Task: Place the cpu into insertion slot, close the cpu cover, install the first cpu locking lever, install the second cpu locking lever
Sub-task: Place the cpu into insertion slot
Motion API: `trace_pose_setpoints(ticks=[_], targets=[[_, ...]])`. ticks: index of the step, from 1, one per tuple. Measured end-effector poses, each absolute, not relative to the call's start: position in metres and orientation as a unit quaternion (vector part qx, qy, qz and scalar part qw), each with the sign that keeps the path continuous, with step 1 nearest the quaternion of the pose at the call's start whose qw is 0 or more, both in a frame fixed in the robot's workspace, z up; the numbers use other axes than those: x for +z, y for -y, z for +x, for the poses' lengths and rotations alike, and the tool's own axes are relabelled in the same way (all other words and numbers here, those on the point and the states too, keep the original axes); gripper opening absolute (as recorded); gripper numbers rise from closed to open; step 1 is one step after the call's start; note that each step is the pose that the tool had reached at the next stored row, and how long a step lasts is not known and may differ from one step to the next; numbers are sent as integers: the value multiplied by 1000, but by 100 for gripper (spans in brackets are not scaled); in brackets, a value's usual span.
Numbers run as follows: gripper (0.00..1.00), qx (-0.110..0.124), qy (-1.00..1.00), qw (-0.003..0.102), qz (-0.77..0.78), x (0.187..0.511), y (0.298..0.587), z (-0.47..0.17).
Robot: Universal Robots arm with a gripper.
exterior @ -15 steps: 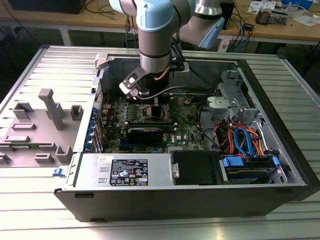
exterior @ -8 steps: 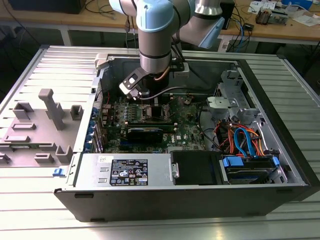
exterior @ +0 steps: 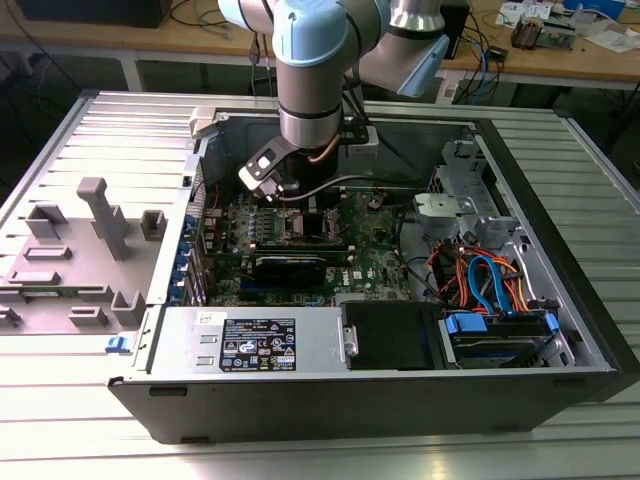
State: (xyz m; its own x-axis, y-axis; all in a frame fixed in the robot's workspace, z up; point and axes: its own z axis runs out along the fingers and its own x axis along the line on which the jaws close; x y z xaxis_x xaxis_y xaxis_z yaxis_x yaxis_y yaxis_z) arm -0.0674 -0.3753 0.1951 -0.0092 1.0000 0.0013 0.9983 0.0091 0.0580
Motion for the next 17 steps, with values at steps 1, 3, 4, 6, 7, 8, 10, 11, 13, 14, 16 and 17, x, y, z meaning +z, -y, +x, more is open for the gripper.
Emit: trace_pose_setpoints(ticks=[1, 3, 4, 6, 7, 8, 10, 11, 13, 14, 16, 17], targets=[[62, 21, -710, 20, 704, 195, 375, -67], [62, 21, -710, 20, 704, 195, 375, -67], [62, 21, -710, 20, 704, 195, 375, -67], [62, 21, -710, 20, 704, 195, 375, -67], [62, 21, -710, 20, 704, 195, 375, -67], [62, 21, -710, 20, 704, 195, 375, -67], [62, 21, -710, 20, 704, 195, 375, -67], [62, 21, -710, 20, 704, 195, 375, -67], [62, 21, -710, 20, 704, 195, 375, -67], [62, 21, -710, 20, 704, 195, 375, -67], [62, 21, -710, 20, 704, 195, 375, -67], [62, 21, -710, 20, 704, 195, 375, -67]])
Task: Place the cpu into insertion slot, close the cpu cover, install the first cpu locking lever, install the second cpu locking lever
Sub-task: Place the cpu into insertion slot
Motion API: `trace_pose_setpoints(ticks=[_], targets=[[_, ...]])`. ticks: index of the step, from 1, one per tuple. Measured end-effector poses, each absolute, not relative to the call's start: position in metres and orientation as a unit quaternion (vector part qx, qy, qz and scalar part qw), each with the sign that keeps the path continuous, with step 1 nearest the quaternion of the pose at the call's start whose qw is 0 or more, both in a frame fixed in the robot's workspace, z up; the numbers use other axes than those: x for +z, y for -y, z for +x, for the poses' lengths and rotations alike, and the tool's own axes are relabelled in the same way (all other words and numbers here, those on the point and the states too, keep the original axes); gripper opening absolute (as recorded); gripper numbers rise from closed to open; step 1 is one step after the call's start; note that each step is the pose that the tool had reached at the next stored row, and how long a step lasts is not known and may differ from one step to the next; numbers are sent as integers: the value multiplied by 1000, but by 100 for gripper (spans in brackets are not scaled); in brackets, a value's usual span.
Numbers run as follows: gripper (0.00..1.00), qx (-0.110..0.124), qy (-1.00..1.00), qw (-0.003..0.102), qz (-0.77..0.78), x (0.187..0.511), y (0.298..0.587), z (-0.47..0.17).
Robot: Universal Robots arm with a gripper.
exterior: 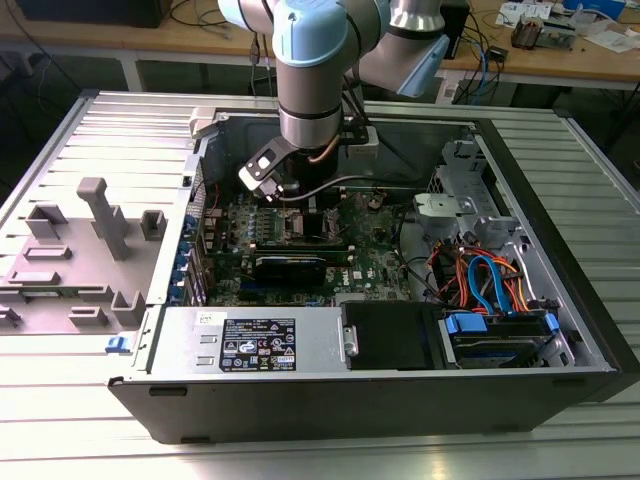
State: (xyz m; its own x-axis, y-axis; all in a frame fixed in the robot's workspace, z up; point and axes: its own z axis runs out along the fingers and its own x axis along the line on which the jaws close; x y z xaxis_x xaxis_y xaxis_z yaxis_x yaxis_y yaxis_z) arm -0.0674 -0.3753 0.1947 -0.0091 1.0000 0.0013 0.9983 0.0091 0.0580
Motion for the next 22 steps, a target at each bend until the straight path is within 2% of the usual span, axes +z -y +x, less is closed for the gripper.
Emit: trace_pose_setpoints(ticks=[11, 13, 14, 20, 21, 22], targets=[[60, 21, -710, 20, 704, 196, 375, -67], [61, 21, -710, 20, 704, 196, 375, -67], [67, 21, -710, 20, 704, 196, 375, -67], [67, 21, -710, 20, 704, 197, 375, -67], [66, 21, -710, 20, 704, 197, 375, -67], [59, 21, -710, 20, 704, 198, 375, -67]])
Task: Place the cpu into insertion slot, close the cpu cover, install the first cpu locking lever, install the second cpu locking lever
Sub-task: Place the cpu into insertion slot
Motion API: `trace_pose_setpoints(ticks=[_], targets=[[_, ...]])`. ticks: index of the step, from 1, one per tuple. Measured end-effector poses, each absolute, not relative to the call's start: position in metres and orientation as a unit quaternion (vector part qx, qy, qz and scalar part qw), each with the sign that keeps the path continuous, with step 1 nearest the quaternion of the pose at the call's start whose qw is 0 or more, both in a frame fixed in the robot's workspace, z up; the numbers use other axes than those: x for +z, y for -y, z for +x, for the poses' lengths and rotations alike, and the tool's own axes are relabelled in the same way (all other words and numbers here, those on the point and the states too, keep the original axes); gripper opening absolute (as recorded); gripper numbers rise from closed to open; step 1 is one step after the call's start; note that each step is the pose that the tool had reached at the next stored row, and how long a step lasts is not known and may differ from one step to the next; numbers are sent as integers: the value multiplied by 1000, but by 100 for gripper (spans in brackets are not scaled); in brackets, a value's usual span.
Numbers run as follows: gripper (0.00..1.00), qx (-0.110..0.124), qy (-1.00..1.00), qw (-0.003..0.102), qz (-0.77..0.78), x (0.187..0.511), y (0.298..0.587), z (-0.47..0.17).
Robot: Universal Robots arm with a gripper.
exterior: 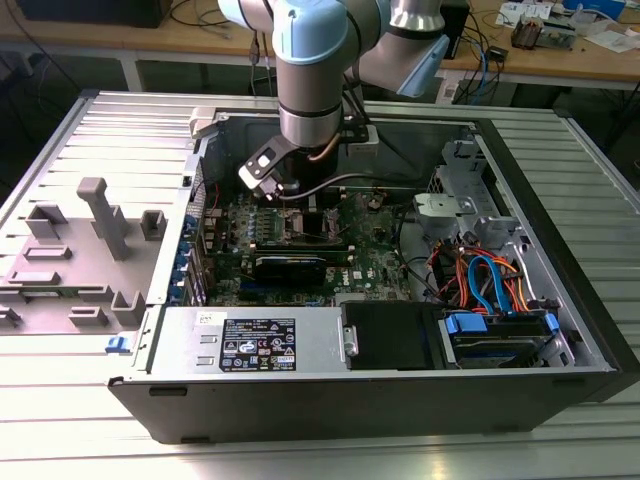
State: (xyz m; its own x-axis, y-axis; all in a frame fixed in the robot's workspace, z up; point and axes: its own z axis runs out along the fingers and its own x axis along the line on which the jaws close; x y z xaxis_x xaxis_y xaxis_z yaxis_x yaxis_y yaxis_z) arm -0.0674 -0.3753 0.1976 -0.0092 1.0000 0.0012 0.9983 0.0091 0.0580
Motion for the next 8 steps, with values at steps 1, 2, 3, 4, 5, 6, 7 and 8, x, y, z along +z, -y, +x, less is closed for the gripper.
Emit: trace_pose_setpoints(ticks=[1, 2, 3, 4, 5, 6, 7, 8], targets=[[59, 21, -710, 20, 704, 198, 375, -67], [59, 21, -710, 20, 704, 198, 375, -67], [59, 21, -710, 20, 704, 199, 375, -67], [59, 21, -710, 20, 704, 199, 375, -67], [59, 21, -710, 20, 704, 199, 375, -67], [59, 21, -710, 20, 704, 199, 375, -67], [59, 21, -710, 20, 704, 199, 375, -67], [59, 21, -710, 20, 704, 199, 375, -67]])
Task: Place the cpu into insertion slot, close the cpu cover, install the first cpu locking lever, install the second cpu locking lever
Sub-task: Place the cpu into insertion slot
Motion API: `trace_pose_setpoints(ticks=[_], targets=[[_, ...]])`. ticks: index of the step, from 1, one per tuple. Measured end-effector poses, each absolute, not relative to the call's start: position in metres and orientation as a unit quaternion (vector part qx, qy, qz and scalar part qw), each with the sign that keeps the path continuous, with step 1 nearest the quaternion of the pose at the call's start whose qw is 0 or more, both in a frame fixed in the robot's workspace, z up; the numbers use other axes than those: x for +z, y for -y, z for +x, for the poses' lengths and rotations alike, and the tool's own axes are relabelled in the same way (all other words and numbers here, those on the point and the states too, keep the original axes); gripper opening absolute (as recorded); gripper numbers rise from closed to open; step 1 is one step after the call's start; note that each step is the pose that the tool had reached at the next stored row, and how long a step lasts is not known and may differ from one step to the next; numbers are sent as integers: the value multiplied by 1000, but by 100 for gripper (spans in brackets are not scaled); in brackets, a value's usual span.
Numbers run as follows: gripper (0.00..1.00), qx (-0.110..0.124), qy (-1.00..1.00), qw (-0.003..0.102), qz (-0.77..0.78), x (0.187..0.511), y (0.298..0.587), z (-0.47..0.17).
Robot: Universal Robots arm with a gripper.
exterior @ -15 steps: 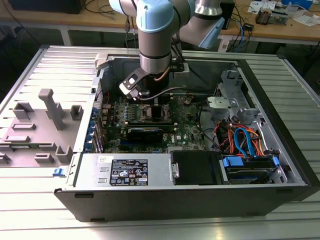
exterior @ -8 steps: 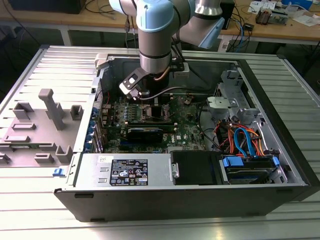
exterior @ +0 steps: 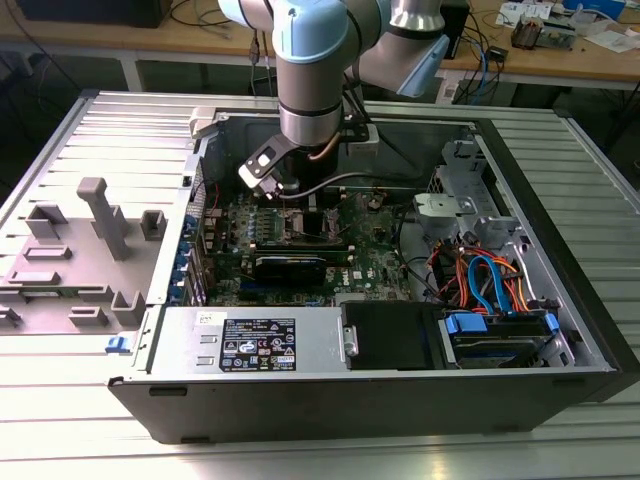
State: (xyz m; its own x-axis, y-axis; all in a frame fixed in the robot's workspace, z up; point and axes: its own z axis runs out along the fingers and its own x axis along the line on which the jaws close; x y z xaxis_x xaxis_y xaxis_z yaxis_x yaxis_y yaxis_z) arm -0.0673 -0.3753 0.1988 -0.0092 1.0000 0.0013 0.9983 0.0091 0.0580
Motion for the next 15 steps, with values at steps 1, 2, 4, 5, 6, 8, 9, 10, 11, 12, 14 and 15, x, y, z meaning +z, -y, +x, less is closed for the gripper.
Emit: trace_pose_setpoints(ticks=[1, 2, 4, 5, 6, 8, 9, 10, 11, 12, 14, 15], targets=[[59, 21, -710, 20, 703, 199, 375, -67], [59, 21, -710, 20, 703, 199, 375, -67], [59, 21, -711, 20, 702, 199, 375, -66], [59, 21, -712, 20, 702, 199, 375, -66], [59, 21, -712, 20, 702, 199, 375, -66], [59, 21, -712, 20, 702, 199, 375, -66], [59, 21, -712, 20, 702, 199, 375, -66], [59, 21, -712, 20, 702, 199, 375, -66], [59, 21, -712, 20, 702, 199, 375, -66], [60, 21, -712, 20, 702, 199, 375, -66], [66, 21, -712, 20, 702, 200, 375, -66], [66, 21, -712, 20, 702, 203, 375, -66]])
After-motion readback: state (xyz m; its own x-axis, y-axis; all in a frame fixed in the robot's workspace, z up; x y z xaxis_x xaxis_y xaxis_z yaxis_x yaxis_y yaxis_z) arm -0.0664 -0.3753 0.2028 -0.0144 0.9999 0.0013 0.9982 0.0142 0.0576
